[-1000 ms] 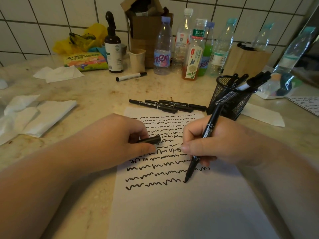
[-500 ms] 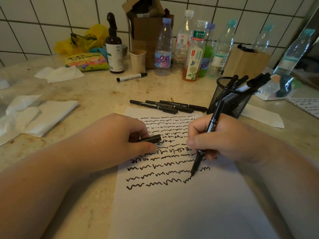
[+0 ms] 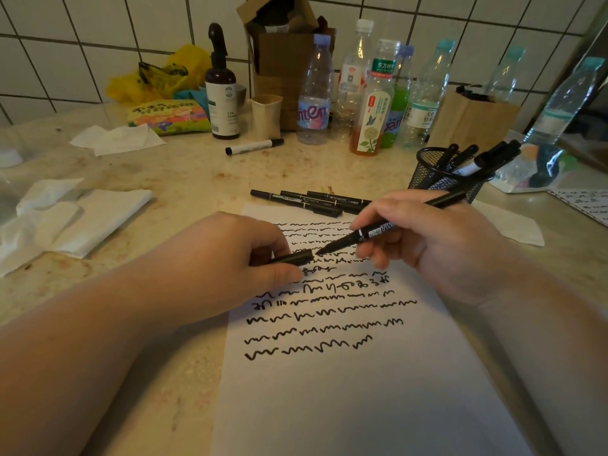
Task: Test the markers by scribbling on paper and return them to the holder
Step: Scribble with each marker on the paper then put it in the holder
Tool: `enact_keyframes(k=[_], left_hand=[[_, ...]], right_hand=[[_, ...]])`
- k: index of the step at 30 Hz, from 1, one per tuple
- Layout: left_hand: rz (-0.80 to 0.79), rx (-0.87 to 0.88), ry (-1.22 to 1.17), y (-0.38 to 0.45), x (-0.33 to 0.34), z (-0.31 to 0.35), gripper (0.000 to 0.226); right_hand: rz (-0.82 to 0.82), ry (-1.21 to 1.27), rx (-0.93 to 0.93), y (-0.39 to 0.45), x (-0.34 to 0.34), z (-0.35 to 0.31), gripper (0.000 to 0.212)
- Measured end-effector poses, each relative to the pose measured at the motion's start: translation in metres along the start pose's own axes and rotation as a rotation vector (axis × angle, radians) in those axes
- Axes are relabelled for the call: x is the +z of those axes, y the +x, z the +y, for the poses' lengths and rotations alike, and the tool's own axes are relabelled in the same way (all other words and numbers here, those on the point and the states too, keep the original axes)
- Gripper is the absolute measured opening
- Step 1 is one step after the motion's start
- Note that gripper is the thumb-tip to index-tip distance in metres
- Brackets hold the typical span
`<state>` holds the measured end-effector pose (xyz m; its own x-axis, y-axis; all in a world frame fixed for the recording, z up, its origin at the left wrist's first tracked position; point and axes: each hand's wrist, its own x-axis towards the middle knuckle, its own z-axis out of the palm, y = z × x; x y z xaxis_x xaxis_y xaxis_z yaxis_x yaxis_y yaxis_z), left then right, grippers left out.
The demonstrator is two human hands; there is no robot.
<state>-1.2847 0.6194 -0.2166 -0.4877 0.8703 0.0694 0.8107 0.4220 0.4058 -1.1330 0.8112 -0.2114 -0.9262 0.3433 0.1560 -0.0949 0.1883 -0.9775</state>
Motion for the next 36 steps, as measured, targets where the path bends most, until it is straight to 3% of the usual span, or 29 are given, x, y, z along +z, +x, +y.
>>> enact_keyframes(k=[7, 15, 25, 27, 31, 36], left_hand=[[0.002, 0.005, -0.089, 0.000, -0.001, 0.002, 0.029], [-0.055, 0.058, -0.074, 0.002, 0.002, 0.006, 0.025], [-0.078, 0.070, -0.238, 0.004, -0.001, 0.006, 0.017], [-0.057, 0.043, -0.209, 0.006, 0.000, 0.004, 0.013], [-0.015, 0.026, -0.152, 0.004, 0.002, -0.004, 0.023], [-0.001, 0.039, -0.130, 0.003, 0.001, -0.004, 0.017]], right_hand=[[-0.058, -0.023, 0.026, 0.001, 0.001, 0.000, 0.011], [-0.059, -0.047, -0.039, 0.000, 0.010, 0.002, 0.020], [-0.027, -0.225, -0.162, -0.003, 0.016, -0.003, 0.020], [0.118, -0.265, -0.236, -0.002, 0.014, -0.008, 0.020], [0.642, -0.411, -0.311, 0.000, -0.015, -0.025, 0.014], [0.814, -0.646, -0.140, 0.003, -0.041, -0.047, 0.018]])
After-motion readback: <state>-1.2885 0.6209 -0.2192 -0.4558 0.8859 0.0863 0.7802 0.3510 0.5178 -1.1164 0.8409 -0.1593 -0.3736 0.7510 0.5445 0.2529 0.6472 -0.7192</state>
